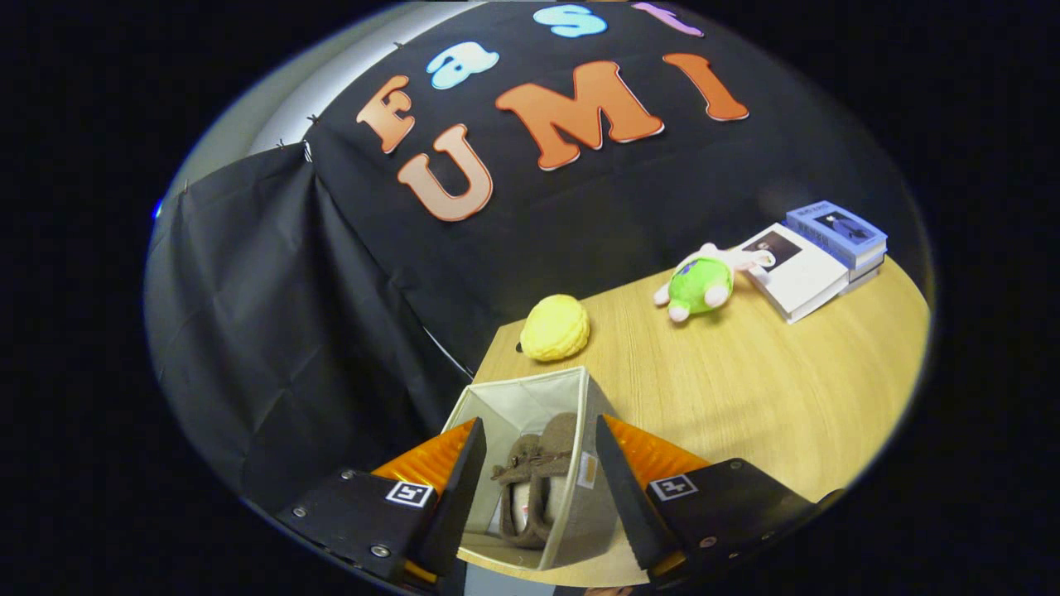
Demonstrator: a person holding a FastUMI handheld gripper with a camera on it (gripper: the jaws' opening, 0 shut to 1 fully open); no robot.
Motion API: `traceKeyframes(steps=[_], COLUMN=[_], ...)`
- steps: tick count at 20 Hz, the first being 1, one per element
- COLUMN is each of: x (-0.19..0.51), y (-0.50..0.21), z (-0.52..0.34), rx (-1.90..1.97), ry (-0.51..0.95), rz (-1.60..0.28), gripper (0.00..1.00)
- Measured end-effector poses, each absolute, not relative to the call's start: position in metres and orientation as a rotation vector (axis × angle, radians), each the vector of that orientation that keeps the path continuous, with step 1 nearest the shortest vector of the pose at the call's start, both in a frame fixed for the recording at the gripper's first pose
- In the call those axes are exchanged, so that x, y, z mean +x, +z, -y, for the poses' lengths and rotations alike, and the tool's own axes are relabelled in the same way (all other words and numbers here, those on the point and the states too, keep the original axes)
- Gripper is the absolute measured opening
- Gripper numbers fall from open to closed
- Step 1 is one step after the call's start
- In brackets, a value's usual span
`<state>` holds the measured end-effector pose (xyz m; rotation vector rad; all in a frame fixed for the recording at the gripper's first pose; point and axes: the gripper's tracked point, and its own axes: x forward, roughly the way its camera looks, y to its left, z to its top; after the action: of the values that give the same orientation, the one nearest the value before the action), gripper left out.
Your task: Open the storage box then place both shoes into the box .Put the left shoe in first, then the right shoe, with the right side of both shoes facing outward in a uniform manner.
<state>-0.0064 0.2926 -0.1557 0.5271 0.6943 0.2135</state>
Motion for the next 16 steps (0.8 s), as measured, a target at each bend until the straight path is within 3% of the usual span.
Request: traceKeyframes(steps=[4,14,16], x=[-0.007,-0.028,-0.033], y=[-0.131,-0.068,-0.062], z=[-0.233,-0.128,-0.111], rx=[0.442,0.281,0.221], ry=[0.139,0.084,0.065], rz=[-0.531,-0.167,-0.121], gripper=[0.88,0.92,0.97])
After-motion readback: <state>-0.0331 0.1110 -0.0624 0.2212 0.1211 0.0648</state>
